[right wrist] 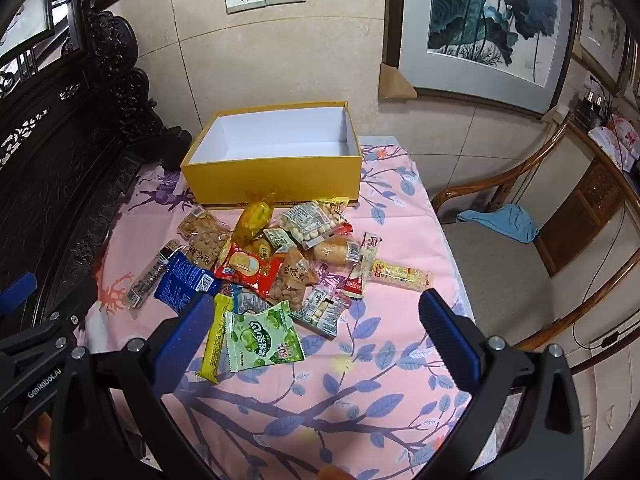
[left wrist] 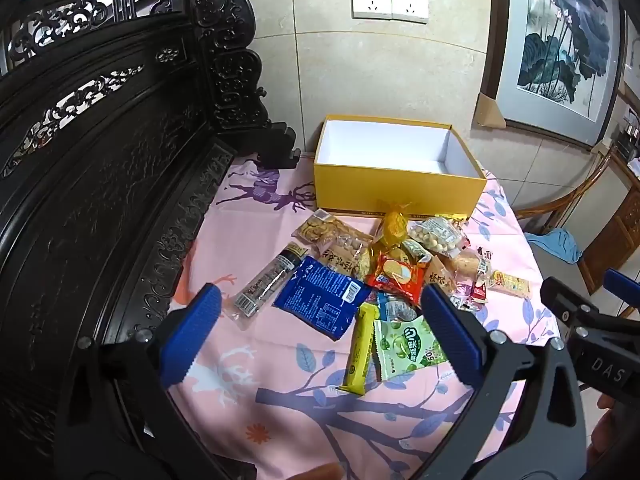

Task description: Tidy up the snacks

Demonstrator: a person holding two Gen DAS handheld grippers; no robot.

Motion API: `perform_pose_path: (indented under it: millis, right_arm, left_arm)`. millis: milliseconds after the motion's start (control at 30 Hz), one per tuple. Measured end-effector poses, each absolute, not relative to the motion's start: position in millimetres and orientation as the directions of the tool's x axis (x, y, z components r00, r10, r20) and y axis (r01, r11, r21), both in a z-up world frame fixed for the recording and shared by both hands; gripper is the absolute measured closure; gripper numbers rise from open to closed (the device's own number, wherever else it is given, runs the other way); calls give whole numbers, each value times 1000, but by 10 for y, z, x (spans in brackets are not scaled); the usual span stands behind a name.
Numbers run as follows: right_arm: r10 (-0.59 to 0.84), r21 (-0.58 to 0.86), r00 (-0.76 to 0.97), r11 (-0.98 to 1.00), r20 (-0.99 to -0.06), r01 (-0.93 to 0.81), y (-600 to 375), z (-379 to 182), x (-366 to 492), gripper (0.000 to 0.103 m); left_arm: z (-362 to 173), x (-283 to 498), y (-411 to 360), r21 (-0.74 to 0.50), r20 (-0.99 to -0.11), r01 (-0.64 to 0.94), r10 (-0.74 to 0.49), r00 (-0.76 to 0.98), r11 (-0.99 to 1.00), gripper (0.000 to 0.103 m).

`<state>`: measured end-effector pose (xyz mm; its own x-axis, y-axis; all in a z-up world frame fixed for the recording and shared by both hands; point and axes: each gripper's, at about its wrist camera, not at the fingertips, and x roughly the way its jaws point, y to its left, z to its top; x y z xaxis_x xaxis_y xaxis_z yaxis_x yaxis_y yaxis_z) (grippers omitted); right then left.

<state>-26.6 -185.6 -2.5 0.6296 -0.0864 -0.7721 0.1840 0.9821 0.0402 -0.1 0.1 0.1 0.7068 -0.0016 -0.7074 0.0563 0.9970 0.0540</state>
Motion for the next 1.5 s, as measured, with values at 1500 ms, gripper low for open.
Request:
perform_pose_path:
  millis: [1500]
  right_arm:
    - [-81,37,619,984,-781,176,-1813,-55,-287,1]
  left_arm:
    - [-50,-26,39,45,-719,47,0,695,998,2]
